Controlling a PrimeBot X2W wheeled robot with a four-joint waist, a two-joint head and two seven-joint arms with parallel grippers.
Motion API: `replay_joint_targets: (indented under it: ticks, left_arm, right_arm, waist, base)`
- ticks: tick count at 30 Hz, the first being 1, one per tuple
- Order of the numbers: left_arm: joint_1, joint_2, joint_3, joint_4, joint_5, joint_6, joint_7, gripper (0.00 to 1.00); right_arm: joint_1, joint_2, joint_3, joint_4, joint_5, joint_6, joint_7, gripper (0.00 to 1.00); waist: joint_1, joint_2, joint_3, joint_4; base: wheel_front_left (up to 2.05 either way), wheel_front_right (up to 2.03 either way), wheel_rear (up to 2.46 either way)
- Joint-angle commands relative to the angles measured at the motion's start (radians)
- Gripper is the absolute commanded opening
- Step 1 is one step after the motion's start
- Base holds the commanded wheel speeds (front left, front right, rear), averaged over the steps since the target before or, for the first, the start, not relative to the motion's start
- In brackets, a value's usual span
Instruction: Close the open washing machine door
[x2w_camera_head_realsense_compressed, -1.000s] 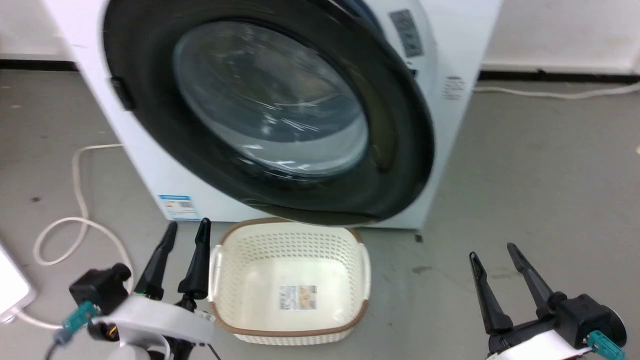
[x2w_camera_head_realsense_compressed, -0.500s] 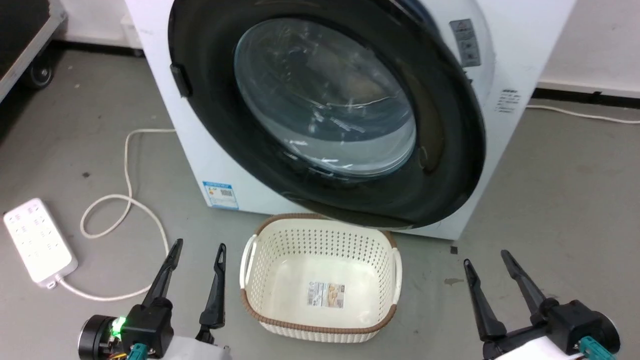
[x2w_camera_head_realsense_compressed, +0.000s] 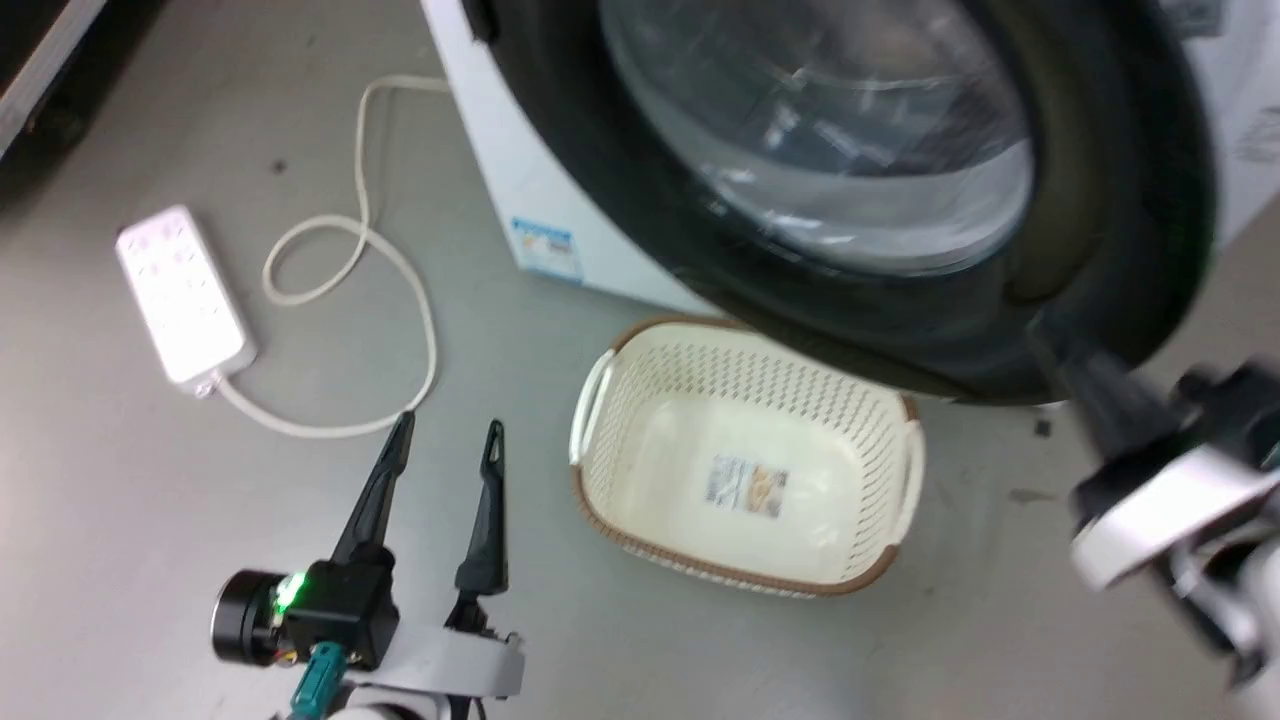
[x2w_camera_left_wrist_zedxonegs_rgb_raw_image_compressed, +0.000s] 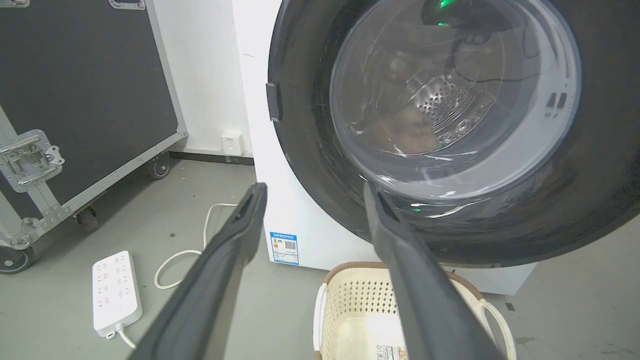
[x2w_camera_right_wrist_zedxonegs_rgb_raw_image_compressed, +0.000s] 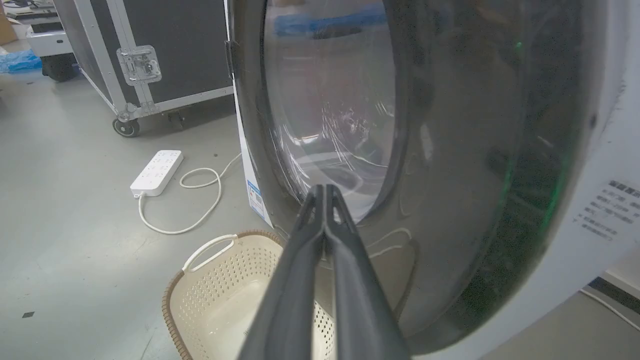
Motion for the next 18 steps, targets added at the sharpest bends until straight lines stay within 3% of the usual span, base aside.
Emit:
replay_joint_targets:
  ticks: [1,6,11,18]
  left_arm:
    - [-0.021,-0.007,-0.007,-0.004,0.005,0.001,-0.005,1.0]
    - [-0.066,-0.015,-0.033,-0.015,-0.004,0.015,-0.005,1.0]
    - [-0.084,-0.017,-0.04,-0.024,-0.01,0.027,-0.005,1.0]
    - [-0.103,-0.017,-0.052,-0.017,-0.016,0.039,-0.005,1.0]
  right_arm:
    - [-0.035,-0.024,-0.005,0.011,0.02,0.001,0.017,0.0]
    - [-0.165,-0.124,-0.065,0.101,0.09,0.001,0.087,0.0]
    - [-0.265,-0.163,-0.097,0.187,0.125,0.001,0.113,0.0]
    - [-0.445,-0.171,-0.131,0.344,0.123,0.001,0.128,0.0]
  waist:
    - [-0.0002,-0.0001,0.044,0.037]
    - [-0.0002,-0.0001,0.093,0.075]
    - [-0.0002,-0.0001,0.116,0.088]
    - [-0.0002,-0.0001,0.134,0.092]
  base:
    - [0.0,0.0,0.0]
    - [0.0,0.0,0.0]
    - [0.0,0.0,0.0]
    - [0.0,0.0,0.0]
